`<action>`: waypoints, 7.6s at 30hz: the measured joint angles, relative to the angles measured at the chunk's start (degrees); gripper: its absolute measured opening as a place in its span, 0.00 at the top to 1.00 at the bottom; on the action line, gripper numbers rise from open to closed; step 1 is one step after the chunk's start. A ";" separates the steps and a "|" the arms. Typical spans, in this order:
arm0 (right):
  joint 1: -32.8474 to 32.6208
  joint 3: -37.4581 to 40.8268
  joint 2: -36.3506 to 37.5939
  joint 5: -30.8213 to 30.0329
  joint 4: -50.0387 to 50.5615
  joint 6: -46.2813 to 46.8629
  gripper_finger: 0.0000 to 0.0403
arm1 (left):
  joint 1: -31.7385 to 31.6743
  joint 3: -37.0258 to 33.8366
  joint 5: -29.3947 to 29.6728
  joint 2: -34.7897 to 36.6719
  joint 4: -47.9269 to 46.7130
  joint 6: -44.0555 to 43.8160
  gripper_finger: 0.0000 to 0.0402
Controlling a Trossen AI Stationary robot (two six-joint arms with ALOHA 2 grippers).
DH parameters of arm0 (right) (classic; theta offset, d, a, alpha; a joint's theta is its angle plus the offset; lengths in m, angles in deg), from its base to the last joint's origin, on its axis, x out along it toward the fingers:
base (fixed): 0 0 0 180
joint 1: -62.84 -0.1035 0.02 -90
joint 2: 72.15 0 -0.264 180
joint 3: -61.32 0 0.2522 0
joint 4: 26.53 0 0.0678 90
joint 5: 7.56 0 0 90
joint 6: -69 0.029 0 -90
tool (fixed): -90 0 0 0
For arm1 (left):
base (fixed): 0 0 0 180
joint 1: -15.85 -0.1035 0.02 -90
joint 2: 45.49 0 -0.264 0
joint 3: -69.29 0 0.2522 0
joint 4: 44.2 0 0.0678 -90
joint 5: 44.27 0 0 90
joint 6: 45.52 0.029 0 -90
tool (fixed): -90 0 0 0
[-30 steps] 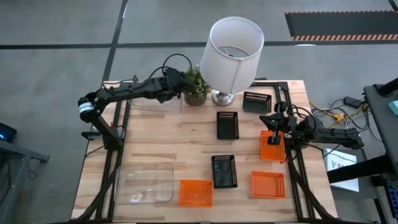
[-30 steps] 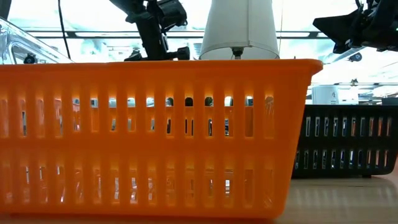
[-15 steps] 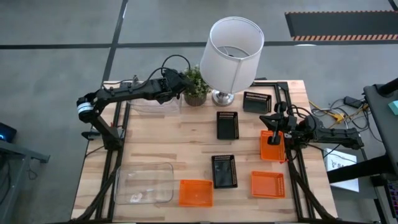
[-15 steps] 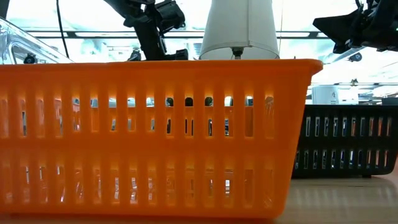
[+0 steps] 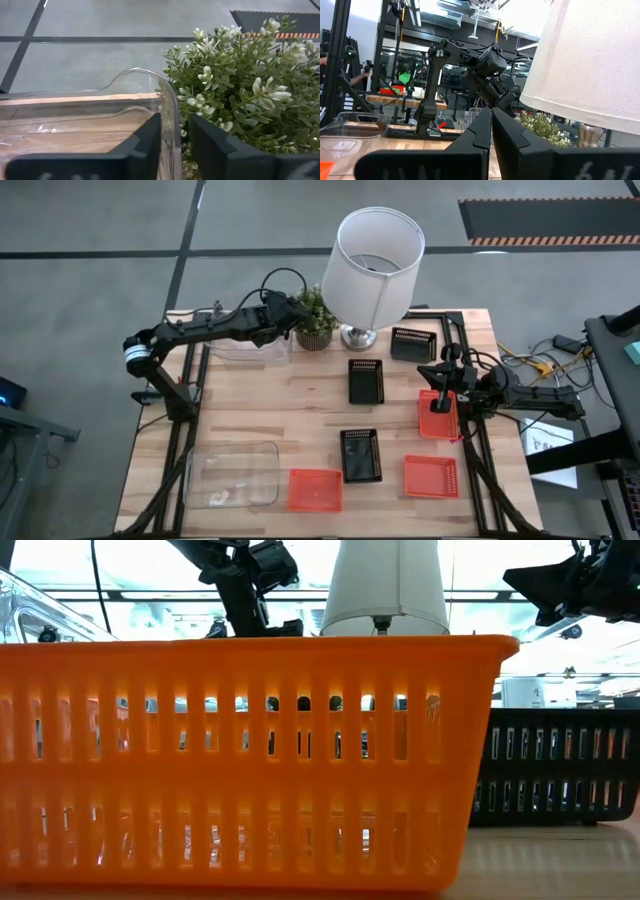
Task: Stack baskets by color
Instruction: Stack the middle transparent bin into the top transparent bin
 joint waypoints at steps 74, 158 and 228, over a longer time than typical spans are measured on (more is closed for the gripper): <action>-0.02 0.02 -0.07 0.02 4.73 1.57 0.98 | 3.37 -29.06 -19.54 30.71 -4.07 59.93 0.91; -0.02 0.02 -0.33 0.02 7.26 1.57 0.98 | 3.25 15.52 -25.59 4.68 -56.64 46.28 1.00; -0.02 0.02 -0.33 0.00 6.89 0.92 0.98 | 1.90 1.92 -21.13 4.50 -44.63 52.57 0.87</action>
